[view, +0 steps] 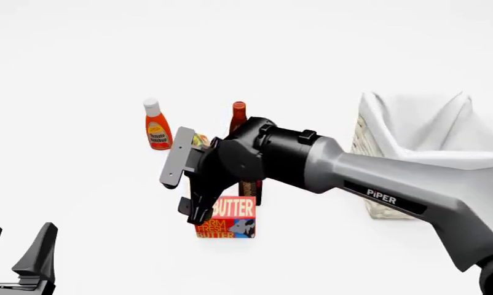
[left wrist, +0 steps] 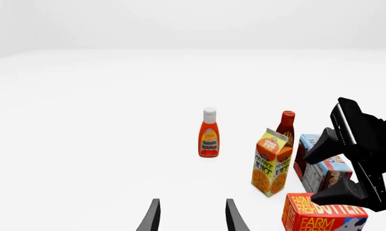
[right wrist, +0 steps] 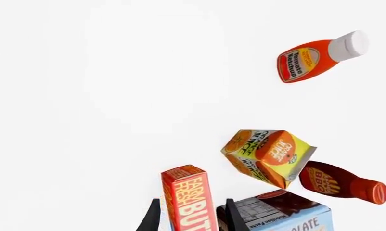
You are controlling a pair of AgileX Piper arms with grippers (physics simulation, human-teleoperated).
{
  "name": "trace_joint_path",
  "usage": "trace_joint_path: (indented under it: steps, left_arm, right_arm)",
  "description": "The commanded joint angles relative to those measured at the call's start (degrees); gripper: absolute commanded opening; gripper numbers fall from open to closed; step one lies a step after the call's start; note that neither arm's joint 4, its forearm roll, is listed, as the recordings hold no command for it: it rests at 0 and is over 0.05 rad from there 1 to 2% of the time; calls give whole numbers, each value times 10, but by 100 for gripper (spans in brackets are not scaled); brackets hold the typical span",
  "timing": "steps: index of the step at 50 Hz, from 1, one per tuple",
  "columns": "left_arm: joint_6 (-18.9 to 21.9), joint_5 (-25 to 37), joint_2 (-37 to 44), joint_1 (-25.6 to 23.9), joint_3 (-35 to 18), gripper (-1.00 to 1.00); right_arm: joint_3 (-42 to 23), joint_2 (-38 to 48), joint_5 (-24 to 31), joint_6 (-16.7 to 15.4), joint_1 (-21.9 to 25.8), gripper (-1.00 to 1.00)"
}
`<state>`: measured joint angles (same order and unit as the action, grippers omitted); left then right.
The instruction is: Pick the butter and place it in the basket.
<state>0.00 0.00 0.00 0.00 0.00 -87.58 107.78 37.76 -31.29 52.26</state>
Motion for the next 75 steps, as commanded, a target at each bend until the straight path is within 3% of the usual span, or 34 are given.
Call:
trace_joint_path:
  steps: [1,75]
  left_arm:
    - [0,0,0,0,0,100]
    - [0,0,0,0,0,100]
  right_arm:
    - [0,5,1,8,0,100]
    - [6,53,-1,-4,-27,100]
